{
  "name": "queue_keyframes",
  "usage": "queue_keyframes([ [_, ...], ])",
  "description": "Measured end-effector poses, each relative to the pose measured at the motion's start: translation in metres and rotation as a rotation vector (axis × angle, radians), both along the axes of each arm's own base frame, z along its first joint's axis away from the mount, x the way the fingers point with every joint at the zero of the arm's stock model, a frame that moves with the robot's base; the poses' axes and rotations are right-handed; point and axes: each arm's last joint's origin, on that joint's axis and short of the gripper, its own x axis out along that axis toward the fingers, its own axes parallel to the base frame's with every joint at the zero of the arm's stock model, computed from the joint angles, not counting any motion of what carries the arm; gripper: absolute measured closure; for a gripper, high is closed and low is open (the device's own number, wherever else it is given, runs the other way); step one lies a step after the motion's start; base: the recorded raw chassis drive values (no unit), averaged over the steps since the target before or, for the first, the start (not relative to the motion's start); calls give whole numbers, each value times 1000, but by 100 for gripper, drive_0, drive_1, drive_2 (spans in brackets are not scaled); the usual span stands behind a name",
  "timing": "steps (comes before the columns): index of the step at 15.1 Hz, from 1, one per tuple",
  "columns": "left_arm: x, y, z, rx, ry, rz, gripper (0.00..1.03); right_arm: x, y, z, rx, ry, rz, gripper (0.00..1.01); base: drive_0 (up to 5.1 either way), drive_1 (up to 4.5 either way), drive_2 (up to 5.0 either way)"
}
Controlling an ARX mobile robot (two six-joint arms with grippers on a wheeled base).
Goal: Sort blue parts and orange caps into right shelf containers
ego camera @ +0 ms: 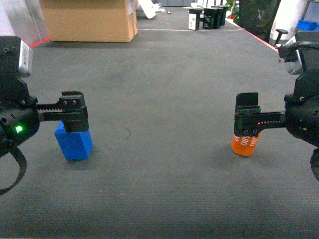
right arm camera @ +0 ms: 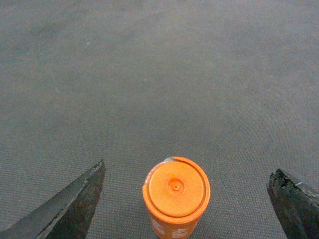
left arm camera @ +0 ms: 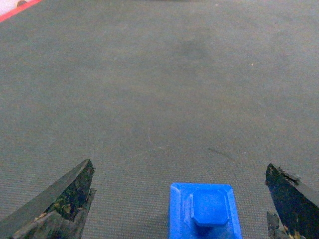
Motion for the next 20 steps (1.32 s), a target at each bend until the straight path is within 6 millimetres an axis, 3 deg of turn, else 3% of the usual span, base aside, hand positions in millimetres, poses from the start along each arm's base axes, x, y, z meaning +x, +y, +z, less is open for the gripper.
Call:
queue_keyframes([
  [2, 12, -3, -18, -5, 37, -3, 5, 12, 1, -14, -6, 22, -9, 3, 0, 0, 0],
  [4, 18, -4, -24, -5, 50, -10, 5, 18, 1, -19, -9, 29, -16, 3, 0, 0, 0],
  [11, 28, -2, -59, 3, 151, 0, 5, 34, 3, -53, -21, 94, -21, 3, 0, 0, 0],
  [12, 29, -1, -61, 2, 158, 5, 5, 36, 3, -56, -22, 95, -22, 6, 0, 0, 0],
  [14, 30, 0, -62, -8, 169, 12, 5, 40, 5, -61, -25, 100, -25, 26, 0, 0, 0],
  [17, 30, 0, -62, -13, 168, 15, 27, 40, 5, -63, -24, 104, -23, 54, 0, 0, 0],
  [20, 29, -1, -61, -19, 163, 15, 60, 33, 3, -63, -18, 93, -24, 57, 0, 0, 0],
])
